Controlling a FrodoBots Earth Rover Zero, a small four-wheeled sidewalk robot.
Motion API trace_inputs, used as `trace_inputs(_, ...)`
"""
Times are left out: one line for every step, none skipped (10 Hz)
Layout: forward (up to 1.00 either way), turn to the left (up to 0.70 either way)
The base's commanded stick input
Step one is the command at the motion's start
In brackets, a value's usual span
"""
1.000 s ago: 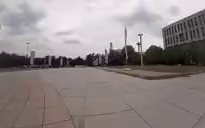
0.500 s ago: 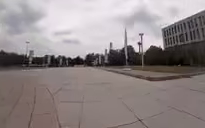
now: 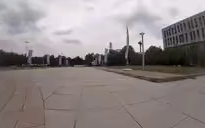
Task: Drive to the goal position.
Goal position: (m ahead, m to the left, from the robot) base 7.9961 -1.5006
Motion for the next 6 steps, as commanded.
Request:
trace_inputs(0.6,0.0)
trace_inputs(0.6,0.0)
trace_inputs(0.6,0.0)
trace_inputs(0.6,0.0)
trace_inputs(0.6,0.0)
trace_inputs(0.6,0.0)
